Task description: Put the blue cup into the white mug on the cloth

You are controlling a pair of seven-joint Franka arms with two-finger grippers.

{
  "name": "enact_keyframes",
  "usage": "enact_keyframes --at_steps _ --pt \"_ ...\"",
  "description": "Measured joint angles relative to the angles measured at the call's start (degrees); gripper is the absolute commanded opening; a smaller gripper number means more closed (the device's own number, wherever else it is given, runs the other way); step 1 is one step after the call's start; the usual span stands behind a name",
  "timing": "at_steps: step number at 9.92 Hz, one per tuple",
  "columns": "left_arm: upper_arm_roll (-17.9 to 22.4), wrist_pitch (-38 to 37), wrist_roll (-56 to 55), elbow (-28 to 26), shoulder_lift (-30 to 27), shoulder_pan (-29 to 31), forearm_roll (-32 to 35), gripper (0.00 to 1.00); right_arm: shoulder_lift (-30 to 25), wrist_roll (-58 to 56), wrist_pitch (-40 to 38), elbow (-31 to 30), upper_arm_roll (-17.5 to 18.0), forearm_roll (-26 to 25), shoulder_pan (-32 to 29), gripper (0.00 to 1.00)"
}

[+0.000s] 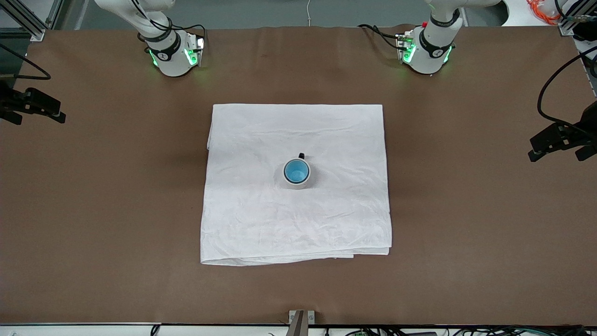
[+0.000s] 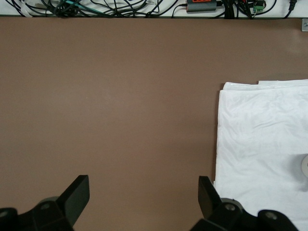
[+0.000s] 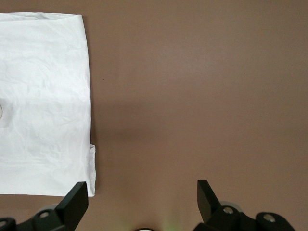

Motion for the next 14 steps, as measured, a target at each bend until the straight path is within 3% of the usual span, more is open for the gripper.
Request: enact_keyframes --at_steps 2,4,14 --pt "-0.60 2.60 -0.04 -6.53 -3.49 1.74 -0.27 1.00 0.00 0.00 -0.05 0.00 -0.01 0.00 0.00 1.00" --pt "-0.73 2.64 0.05 -8.85 -5.10 1.96 -0.28 1.00 0.00 0.00 -0.05 0.00 -0.01 0.00 0.00 1.00" --pt "-1.33 1.18 -0.10 -8.31 -5.11 2.15 -0.28 1.00 0.00 0.00 -0.07 0.01 -0.02 -0.04 0.05 1.00"
